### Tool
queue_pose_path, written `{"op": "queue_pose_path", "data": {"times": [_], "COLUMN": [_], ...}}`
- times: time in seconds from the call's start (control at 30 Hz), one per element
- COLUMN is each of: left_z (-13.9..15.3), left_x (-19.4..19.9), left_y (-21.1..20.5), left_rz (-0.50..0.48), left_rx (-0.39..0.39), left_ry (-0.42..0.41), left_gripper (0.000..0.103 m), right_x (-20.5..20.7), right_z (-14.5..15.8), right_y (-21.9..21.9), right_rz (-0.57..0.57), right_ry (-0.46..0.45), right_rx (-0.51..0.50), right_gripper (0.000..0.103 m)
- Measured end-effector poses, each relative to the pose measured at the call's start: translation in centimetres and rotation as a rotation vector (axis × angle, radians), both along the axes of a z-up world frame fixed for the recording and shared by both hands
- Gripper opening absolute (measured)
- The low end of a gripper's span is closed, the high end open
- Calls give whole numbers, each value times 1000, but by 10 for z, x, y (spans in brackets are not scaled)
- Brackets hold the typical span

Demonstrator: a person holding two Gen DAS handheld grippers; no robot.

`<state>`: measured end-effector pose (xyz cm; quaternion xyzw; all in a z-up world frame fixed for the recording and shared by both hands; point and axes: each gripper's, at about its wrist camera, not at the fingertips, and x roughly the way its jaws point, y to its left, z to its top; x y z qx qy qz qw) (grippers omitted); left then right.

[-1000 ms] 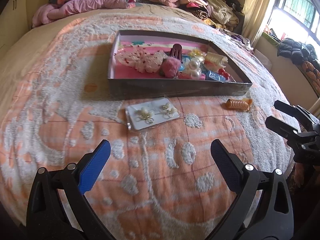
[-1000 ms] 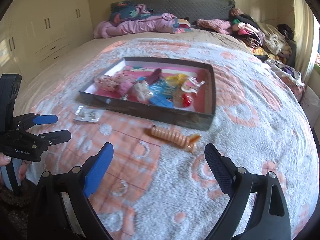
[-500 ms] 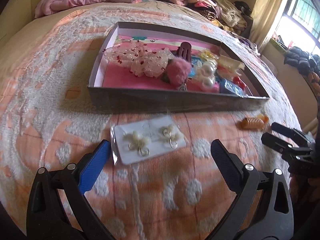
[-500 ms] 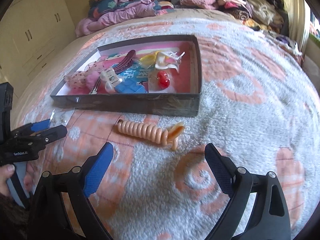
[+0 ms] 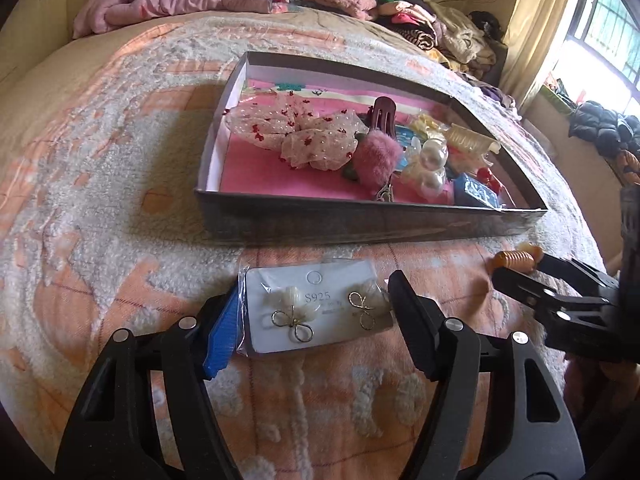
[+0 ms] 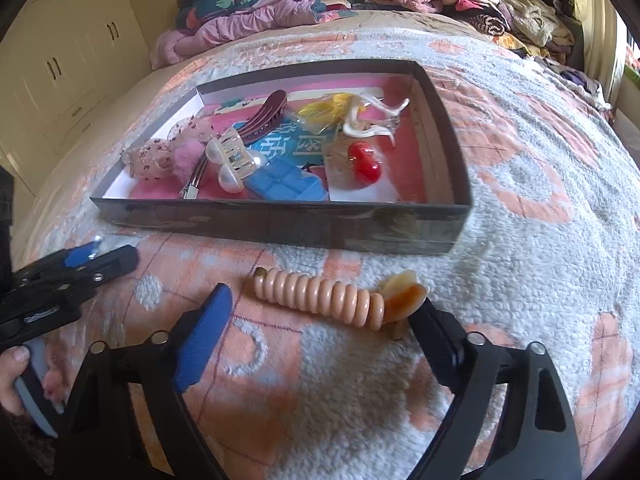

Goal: Organize jewelry
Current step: 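Grasp the white earring card with the left tool while the right tool grasps the beaded coil tie, then carry the earring card and beaded coil tie over the tray with both tools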

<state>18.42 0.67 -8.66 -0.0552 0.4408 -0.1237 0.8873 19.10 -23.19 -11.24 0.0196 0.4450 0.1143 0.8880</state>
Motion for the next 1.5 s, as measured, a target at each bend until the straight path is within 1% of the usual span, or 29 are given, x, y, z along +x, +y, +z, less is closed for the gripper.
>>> {"op": "queue_pose_path", "data": {"times": [0.03, 0.07, 0.1, 0.23, 0.37, 0.6, 0.73, 0.87, 1.1, 1.3, 1.5], "left_z": [1, 2, 3, 8, 13, 23, 26, 33, 50, 63, 72], "left_x": [-2, -5, -6, -15, -21, -33, -39, -41, -31, -17, 3], "left_y": [2, 4, 5, 10, 11, 6, 0, -10, -28, -47, -61], "left_rz": [-1, -1, 0, 4, -2, -28, -46, -73, -111, -153, -174], "left_rx": [-2, -3, -3, -5, 0, 15, 13, 14, 11, 30, 48], "left_ry": [-1, -5, -8, -21, -31, -46, -49, -65, -98, -128, -150], "left_gripper": [60, 60, 60, 60, 60, 60, 60, 60, 60, 60, 60], "right_x": [1, 1, 2, 2, -4, -27, -41, -52, -60, -51, -37], "right_z": [-1, -1, 0, 0, 6, 15, 19, 27, 46, 59, 71], "right_y": [2, 2, 2, 3, 2, 9, 3, -10, -39, -59, -72], "right_rz": [-3, -6, -7, 6, 32, 84, 87, 67, 15, -24, -55], "right_ry": [-4, -7, -9, -12, -10, -20, -27, -40, -87, -120, -145], "right_rx": [-10, -12, -8, 5, 59, 72, 86, 101, 101, 96, 91], "right_gripper": [79, 74, 70, 69, 69, 69, 69, 69, 69, 69, 69]}}
